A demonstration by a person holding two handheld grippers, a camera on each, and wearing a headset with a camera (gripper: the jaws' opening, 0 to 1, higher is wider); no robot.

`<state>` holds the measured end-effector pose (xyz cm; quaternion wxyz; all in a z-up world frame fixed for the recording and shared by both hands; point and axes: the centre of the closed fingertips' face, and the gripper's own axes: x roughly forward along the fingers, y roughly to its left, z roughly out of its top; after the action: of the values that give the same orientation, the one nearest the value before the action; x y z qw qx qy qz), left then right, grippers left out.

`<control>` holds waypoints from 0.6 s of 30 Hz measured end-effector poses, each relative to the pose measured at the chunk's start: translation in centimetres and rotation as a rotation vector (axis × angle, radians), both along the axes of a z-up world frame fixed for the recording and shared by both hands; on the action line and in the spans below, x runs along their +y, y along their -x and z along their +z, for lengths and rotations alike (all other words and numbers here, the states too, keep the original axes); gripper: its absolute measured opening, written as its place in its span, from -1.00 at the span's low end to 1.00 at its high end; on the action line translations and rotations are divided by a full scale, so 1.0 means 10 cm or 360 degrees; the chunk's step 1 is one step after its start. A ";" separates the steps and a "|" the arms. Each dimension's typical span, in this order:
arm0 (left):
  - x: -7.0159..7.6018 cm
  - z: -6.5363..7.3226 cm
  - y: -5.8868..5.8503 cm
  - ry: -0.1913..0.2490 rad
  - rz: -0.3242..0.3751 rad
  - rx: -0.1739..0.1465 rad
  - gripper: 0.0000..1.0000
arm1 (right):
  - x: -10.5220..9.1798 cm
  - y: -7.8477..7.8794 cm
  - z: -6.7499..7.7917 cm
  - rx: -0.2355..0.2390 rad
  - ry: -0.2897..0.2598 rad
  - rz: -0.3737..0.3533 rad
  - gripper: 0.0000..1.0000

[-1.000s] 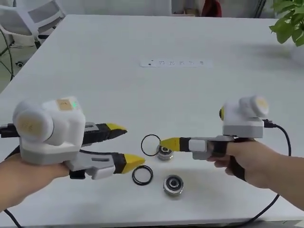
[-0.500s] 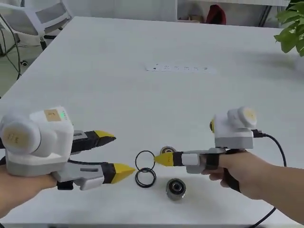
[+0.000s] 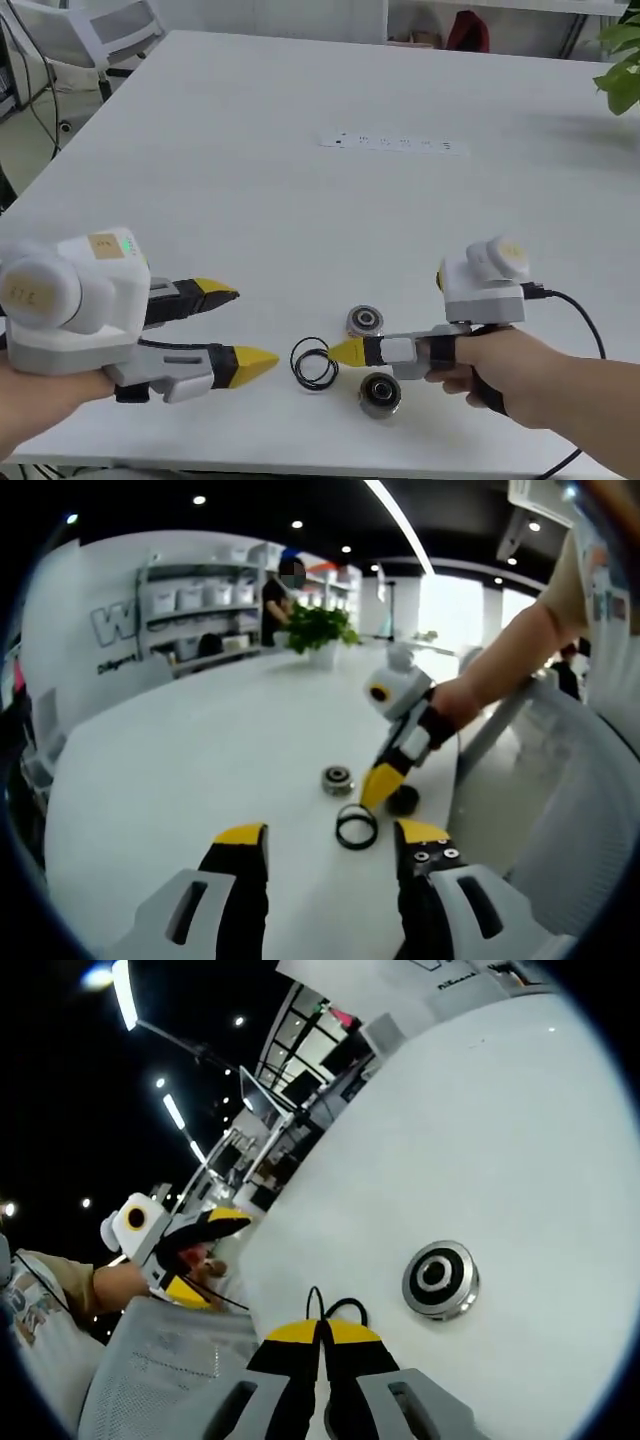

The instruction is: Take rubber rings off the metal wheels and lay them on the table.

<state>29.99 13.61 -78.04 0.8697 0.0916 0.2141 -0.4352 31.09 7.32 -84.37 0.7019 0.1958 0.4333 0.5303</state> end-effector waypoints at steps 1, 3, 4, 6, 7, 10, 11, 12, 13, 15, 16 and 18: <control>0.00 0.00 0.00 0.0000 0.0001 0.0001 0.03 | -0.01 -0.01 -0.02 0.0000 0.0009 -0.0002 -1.00; 0.01 -0.01 0.00 -0.0002 0.0005 0.0002 0.03 | -0.02 0.00 -0.04 0.0008 0.0024 -0.0007 -1.00; 0.01 -0.01 0.00 -0.0002 0.0006 0.0003 0.03 | -0.03 0.00 -0.05 0.0009 0.0032 -0.0009 -1.00; 0.01 -0.02 0.00 -0.0002 0.0009 0.0006 0.03 | -0.03 0.00 -0.06 0.0016 0.0034 -0.0011 -1.00; 0.01 -0.02 0.00 -0.0002 0.0009 0.0006 0.03 | -0.03 0.00 -0.06 0.0018 0.0038 -0.0014 -1.00; 0.02 -0.03 0.00 -0.0004 0.0013 0.0010 0.02 | -0.04 -0.01 -0.07 0.0022 0.0044 -0.0024 -1.00; 0.02 -0.03 0.00 -0.0005 0.0013 0.0010 0.02 | -0.04 -0.01 -0.08 0.0027 0.0049 -0.0028 -1.00; 0.02 -0.04 0.00 -0.0006 0.0014 0.0011 0.02 | -0.05 -0.01 -0.09 0.0026 0.0056 -0.0030 -1.00; 0.02 -0.04 0.00 -0.0006 0.0013 0.0012 0.02 | -0.05 -0.01 -0.09 0.0026 0.0057 -0.0027 -1.00; 0.01 -0.04 0.00 -0.0009 0.0011 0.0012 0.02 | -0.05 0.00 -0.11 0.0033 0.0062 -0.0026 -1.00; 0.01 -0.04 0.00 -0.0009 0.0010 0.0013 0.02 | -0.05 0.00 -0.11 0.0033 0.0062 -0.0026 -1.00; 0.01 -0.04 0.00 -0.0011 0.0012 0.0013 0.02 | -0.05 -0.01 -0.12 0.0029 0.0070 -0.0032 -1.00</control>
<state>30.01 13.74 -78.43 0.8701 0.0919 0.2196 -0.4316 31.18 6.80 -85.61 0.7073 0.1893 0.4493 0.5118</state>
